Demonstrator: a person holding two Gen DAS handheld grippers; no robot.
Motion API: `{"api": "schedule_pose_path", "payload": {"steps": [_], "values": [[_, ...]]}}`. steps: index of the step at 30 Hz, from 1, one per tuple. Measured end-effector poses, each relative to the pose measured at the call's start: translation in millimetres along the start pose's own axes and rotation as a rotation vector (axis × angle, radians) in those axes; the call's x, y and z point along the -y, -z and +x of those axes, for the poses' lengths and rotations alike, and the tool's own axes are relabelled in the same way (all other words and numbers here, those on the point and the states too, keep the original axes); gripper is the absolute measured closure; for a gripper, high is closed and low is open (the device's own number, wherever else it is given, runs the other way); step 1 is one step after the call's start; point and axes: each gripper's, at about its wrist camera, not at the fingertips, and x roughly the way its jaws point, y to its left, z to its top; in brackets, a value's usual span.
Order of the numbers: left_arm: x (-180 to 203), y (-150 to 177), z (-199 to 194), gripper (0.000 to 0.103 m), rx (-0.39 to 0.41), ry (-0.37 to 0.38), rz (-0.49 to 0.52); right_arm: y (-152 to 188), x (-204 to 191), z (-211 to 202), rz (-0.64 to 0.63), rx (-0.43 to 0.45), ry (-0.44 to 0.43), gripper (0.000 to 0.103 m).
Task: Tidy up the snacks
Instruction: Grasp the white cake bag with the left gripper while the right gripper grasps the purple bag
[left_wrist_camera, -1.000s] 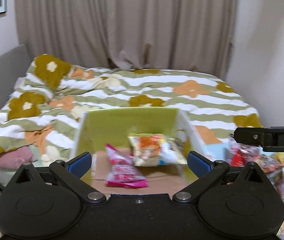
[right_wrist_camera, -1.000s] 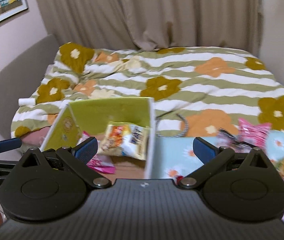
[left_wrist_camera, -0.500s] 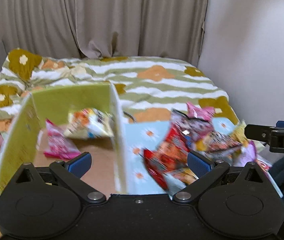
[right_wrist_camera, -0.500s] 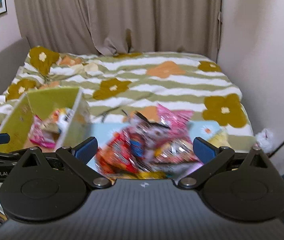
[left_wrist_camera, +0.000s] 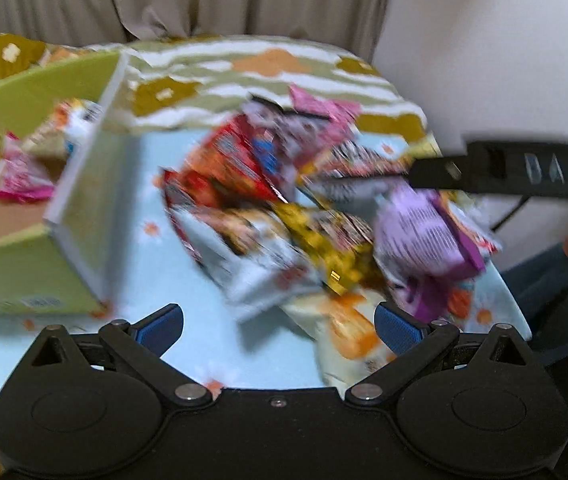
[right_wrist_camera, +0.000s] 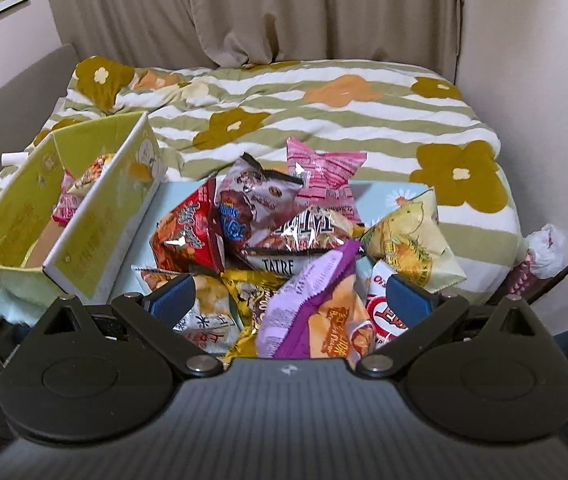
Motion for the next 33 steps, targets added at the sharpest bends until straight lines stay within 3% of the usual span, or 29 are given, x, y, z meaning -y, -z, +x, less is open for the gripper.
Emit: {"api": "schedule_pose_path", "payload": {"steps": [7,16,26,33], "values": [[31.7,13.7,38.7,0.0,-0.034,0.019,0.044,9.4,7.9,17.3,-0.017,-0.012,-0.027,0.0],[38.1,21.8,74.4,0.002,-0.061,0.029,0.024,16.9,14.5,40.4,-0.023,-0.055,-0.036,0.0],[47.3,19.6,82.6,0.029,-0.099,0.111,0.09,24.0,22.5,53.7,-0.015,-0.084,-0.027,0.0],[48.9,20.7,76.4,0.036,-0.109,0.138,0.097,28.9,30.1,57.8,0.01,-0.106,-0.024,0.0]]}}
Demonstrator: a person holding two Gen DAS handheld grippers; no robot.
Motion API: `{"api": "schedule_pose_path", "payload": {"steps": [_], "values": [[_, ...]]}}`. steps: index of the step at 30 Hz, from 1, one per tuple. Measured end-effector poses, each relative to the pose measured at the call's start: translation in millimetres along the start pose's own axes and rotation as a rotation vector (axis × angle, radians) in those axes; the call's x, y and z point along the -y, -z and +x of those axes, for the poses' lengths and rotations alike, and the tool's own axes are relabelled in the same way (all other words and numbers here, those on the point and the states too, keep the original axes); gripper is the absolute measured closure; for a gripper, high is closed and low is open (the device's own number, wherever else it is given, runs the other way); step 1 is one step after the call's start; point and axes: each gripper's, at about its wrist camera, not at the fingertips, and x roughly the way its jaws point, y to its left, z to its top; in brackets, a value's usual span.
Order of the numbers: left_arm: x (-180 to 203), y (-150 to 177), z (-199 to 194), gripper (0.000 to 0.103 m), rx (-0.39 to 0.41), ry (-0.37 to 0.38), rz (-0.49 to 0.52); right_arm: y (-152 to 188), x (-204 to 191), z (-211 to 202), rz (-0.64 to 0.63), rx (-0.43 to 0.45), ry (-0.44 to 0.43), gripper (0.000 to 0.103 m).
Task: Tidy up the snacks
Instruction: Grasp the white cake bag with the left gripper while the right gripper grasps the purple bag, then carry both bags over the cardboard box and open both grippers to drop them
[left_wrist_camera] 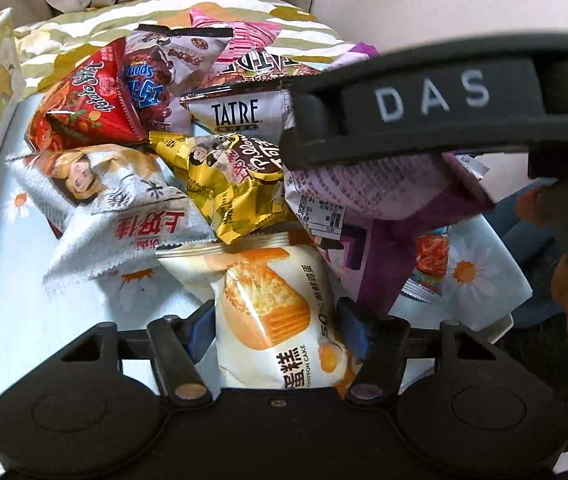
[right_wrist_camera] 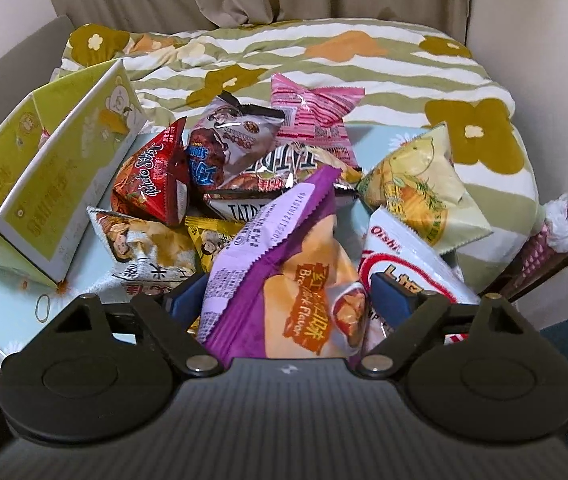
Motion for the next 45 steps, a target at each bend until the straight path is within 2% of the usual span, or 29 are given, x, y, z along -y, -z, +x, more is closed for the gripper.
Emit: {"api": "schedule_pose_path", "payload": {"steps": [4,9,13,15,19,28,35,40,45], "values": [[-5.1,1.9,-5.2,0.037,-0.002,0.002,-0.013,2.5,0.7,1.8,-0.005,-0.004,-0.005,0.0],[-14.4,6.0,-12.6,0.038,-0.001,-0.006,-0.041,3.8,0.3,3.7,-0.017,-0.01,-0.013,0.006],[-19.4,10.0,-20.4,0.038,0.003,-0.015,-0.046,5.0,0.4,2.6,-0.023,-0.01,-0.023,0.017],[-19.9,10.9,-24.7,0.039,0.008,-0.02,-0.044,6.1,2.7,2.2,-0.01,-0.016,-0.042,0.028],[-19.7,9.4,-32.6,0.039,0.027,-0.03,-0.042,7.2,1.7,-1.9,-0.007,-0.012,-0.054,0.034],[-13.9,8.3,-66.7,0.039,0.092,-0.032,-0.028,3.0,-2.5,-33.7,-0.002,0.057,-0.068,0.036],[-20.3,0.5,-108.1,0.039,0.189,-0.049,-0.057,-10.9,-10.5,-69.7,-0.022,0.129,-0.083,0.036],[-39.6,-10.4,-147.4,0.039,0.28,-0.098,-0.089,-26.9,-24.3,-93.2,-0.049,0.182,-0.128,0.036],[-74.8,-21.5,-182.8,0.039,0.354,-0.144,-0.116,-48.9,-55.7,-107.5,-0.08,0.236,-0.172,0.036]]}}
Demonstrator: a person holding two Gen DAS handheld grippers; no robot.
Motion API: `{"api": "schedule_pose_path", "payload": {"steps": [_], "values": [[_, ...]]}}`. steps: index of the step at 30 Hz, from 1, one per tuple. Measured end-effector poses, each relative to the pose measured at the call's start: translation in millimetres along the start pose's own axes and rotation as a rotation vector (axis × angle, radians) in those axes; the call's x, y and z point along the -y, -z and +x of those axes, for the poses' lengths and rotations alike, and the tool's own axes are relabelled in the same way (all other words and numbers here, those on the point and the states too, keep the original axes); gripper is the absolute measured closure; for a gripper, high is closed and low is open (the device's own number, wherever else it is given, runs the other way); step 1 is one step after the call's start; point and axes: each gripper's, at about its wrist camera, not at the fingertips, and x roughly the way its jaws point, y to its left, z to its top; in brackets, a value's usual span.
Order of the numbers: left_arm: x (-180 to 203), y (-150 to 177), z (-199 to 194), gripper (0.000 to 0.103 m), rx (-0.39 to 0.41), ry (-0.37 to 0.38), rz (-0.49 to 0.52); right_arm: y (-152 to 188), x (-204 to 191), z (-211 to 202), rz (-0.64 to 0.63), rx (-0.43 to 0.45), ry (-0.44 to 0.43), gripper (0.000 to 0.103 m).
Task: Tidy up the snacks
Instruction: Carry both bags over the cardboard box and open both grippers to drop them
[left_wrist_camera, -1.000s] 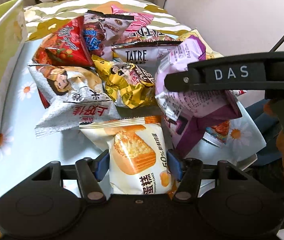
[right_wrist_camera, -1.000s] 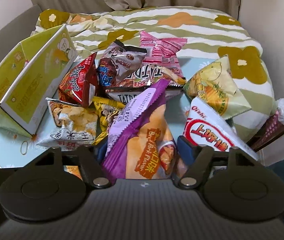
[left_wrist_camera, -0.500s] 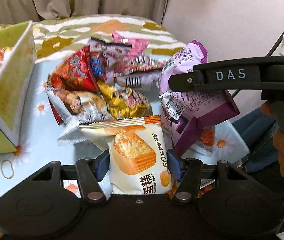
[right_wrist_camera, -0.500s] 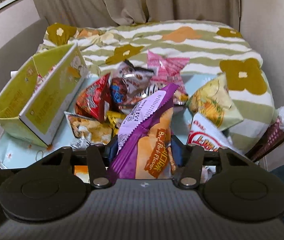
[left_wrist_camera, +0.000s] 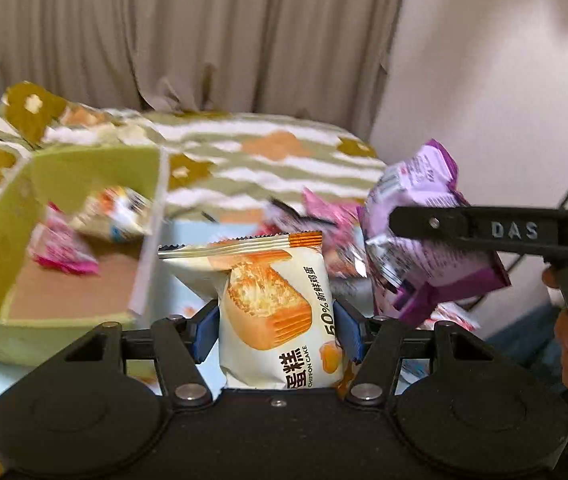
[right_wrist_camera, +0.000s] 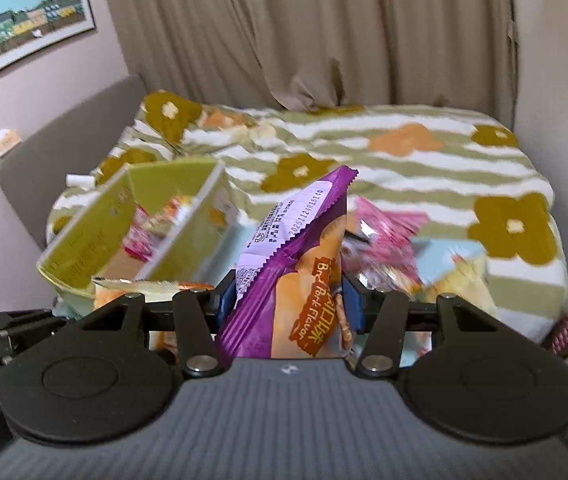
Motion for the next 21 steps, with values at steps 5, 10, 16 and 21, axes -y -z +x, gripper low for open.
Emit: {"api": "schedule_pose_path", "payload": {"steps": [5,10,16,21], "values": [[-52.5,-28.4,-9.8,0.039,0.045,-0.048,-0.009,-28.0,-36.1,14.7,0.007,0.034,-0.052,0.036],[-115.9,-52.1,-8.1,0.039,0.055,-0.092,-0.039,-53.6,-81.2,43.3,0.002,0.052,-0.087,0.036],[-183.5,-68.2,13.0,0.039,0.011,-0.122,-0.055,-74.2,-136.5,90.0,0.012,0.041,-0.115,0.036],[-225.2,-67.2,38.7,0.038,-0.056,-0.109,-0.063,-77.6,-169.7,129.2,0.043,-0.008,-0.107,0.035]]}}
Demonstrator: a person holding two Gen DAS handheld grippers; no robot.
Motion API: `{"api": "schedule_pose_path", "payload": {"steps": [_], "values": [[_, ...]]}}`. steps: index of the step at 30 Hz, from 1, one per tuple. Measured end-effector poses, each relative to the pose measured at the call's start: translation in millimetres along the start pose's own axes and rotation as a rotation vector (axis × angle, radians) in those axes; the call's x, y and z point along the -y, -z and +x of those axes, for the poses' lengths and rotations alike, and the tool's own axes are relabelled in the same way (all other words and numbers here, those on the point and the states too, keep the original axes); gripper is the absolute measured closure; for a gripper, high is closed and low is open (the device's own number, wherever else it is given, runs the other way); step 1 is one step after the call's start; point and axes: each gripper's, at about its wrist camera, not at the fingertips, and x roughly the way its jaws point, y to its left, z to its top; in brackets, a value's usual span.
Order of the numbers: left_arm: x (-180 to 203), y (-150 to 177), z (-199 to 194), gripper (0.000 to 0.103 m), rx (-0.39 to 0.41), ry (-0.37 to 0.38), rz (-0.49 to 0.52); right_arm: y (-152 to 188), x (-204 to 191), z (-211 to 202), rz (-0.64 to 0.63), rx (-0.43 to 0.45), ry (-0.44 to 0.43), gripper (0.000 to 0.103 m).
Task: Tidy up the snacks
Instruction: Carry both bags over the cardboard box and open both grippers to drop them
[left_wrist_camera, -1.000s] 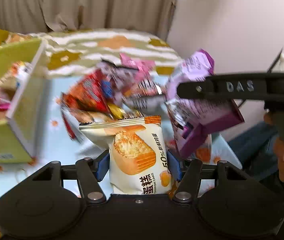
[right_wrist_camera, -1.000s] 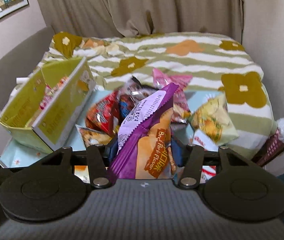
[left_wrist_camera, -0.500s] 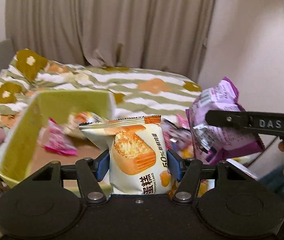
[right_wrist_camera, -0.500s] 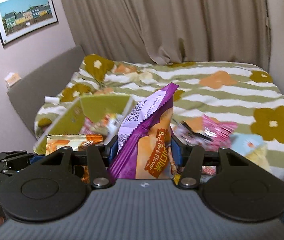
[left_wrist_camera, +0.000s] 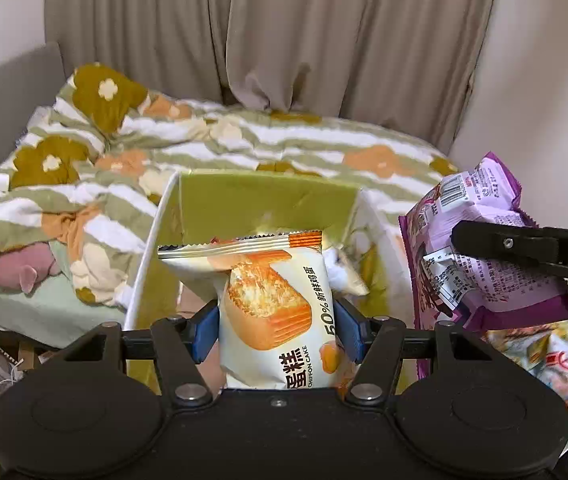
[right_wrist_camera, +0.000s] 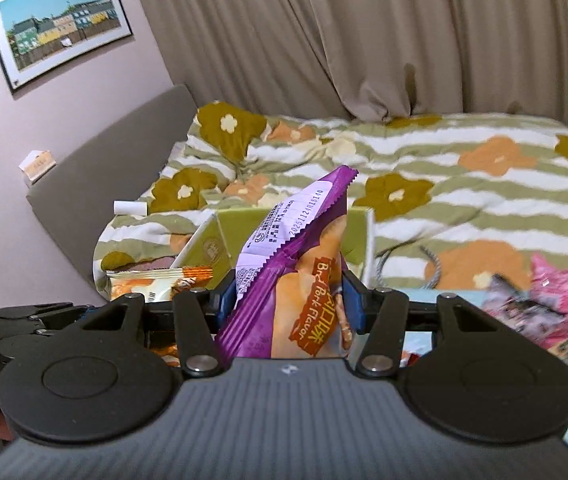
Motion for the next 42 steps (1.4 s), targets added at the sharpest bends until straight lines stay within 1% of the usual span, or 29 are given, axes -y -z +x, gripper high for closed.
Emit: {"api": "schedule_pose_path", "payload": {"steps": [3,7,8,9,10,11,12,18,22,24,27,33,37,39,40,41,42], "values": [[-16.6,1.6,23.6,0.038,-0.048,0.023,0.022,4.5,-13.8,24.3,0.016,-0.031,0.034,0.035],[-27.8,4.1,46.8,0.037,-0.096,0.042,0.047,13.5,-21.0,48.4,0.043,-0.077,0.071,0.035],[-29.4,4.5,50.6,0.032,-0.099,0.045,0.053,15.4,-21.3,53.2,0.052,-0.088,0.078,0.035],[-30.2,5.5,53.4,0.024,-0.097,0.05,0.061,17.4,-22.3,58.1,0.059,-0.099,0.087,0.035],[-31.1,5.9,54.8,0.006,-0.092,0.044,0.065,18.5,-23.7,61.7,0.062,-0.106,0.093,0.035],[-32.3,6.9,55.1,0.0,-0.082,0.032,0.066,20.5,-24.4,64.9,0.063,-0.112,0.103,0.035],[-33.7,7.7,55.1,0.0,-0.072,0.02,0.063,21.9,-25.1,67.3,0.062,-0.119,0.111,0.035],[-38.5,18.4,47.2,0.0,-0.084,0.004,0.053,28.5,-28.5,79.0,0.049,-0.147,0.142,0.035],[-37.8,22.4,34.6,0.0,-0.062,-0.023,0.051,31.0,-30.7,78.9,0.03,-0.148,0.147,0.035],[-37.6,23.9,28.2,0.0,-0.059,-0.039,0.034,32.4,-32.4,78.2,0.011,-0.146,0.153,0.035],[-39.5,29.7,17.1,0.0,-0.045,-0.034,-0.015,32.7,-35.9,78.7,-0.03,-0.144,0.172,0.035],[-37.5,29.7,14.8,0.0,-0.038,-0.091,-0.041,32.2,-34.3,87.2,-0.063,-0.17,0.148,0.034],[-37.7,27.3,15.8,0.0,-0.029,-0.114,-0.05,30.8,-32.4,94.5,-0.088,-0.182,0.148,0.033],[-38.6,27.1,17.0,0.0,-0.031,-0.12,-0.059,29.9,-31.8,102.1,-0.098,-0.204,0.144,0.03],[-39.1,26.8,17.8,0.0,-0.035,-0.123,-0.064,29.9,-31.6,106.5,-0.102,-0.216,0.133,0.024],[-39.7,27.2,18.2,0.0,-0.037,-0.128,-0.065,29.7,-31.9,109.8,-0.104,-0.221,0.123,0.013],[-39.9,27.2,18.1,0.0,-0.037,-0.132,-0.066,30.0,-32.5,112.5,-0.103,-0.219,0.116,0.005]]}}
